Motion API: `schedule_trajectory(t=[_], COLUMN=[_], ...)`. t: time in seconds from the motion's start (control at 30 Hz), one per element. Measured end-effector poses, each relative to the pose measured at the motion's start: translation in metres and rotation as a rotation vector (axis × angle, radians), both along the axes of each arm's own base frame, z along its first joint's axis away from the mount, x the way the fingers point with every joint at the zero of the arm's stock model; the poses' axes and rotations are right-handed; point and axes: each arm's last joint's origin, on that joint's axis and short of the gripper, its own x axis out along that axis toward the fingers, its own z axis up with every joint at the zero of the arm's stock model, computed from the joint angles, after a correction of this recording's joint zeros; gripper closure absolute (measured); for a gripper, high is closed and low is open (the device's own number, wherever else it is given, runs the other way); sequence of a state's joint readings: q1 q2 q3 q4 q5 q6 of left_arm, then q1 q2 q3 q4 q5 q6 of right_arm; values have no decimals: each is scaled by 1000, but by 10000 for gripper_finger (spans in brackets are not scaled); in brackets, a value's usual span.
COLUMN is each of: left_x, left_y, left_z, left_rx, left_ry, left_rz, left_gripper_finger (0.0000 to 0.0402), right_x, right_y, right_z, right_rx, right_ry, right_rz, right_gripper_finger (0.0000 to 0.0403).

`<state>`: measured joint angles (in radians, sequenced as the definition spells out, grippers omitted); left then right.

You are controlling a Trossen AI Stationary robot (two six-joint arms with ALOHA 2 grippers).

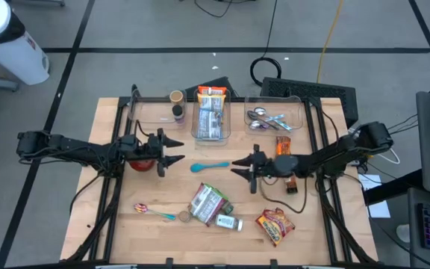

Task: Pick & Place Food Item
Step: Put the green noodle pack into the middle transparent bin

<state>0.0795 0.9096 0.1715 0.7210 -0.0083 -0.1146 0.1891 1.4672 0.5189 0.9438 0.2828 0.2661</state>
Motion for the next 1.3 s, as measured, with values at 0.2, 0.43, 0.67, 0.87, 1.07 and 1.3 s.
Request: schedule_trajectory(t=[0.2, 0.43, 0.67, 0.87, 1.07, 1.3], left_x=[0, 0, -8, -14, -14, -14], left_y=[0, 0, -1, -1, 0, 1], left_z=[0, 1, 13, 17, 15, 15], left_rx=[1, 41, 103, 111, 112, 119], left_ry=[-1, -1, -75, -80, -58, -55], left_rz=[0, -2, -5, 3, 28, 73], left_gripper_finger=[121, 117, 117, 116, 117, 117], right_x=[17, 23, 12, -7, -24, -34], right_y=[-6, -5, 6, 19, 24, 24], right_z=[-2, 30, 69, 61, 44, 37], right_rx=[3, -48, -151, -259, -55, 36], right_ry=[181, 298, 317, 541, 739, 858], right_rz=[-20, 114, 147, 16, -46, -68], right_gripper_finger=[226, 157, 146, 161, 172, 174])
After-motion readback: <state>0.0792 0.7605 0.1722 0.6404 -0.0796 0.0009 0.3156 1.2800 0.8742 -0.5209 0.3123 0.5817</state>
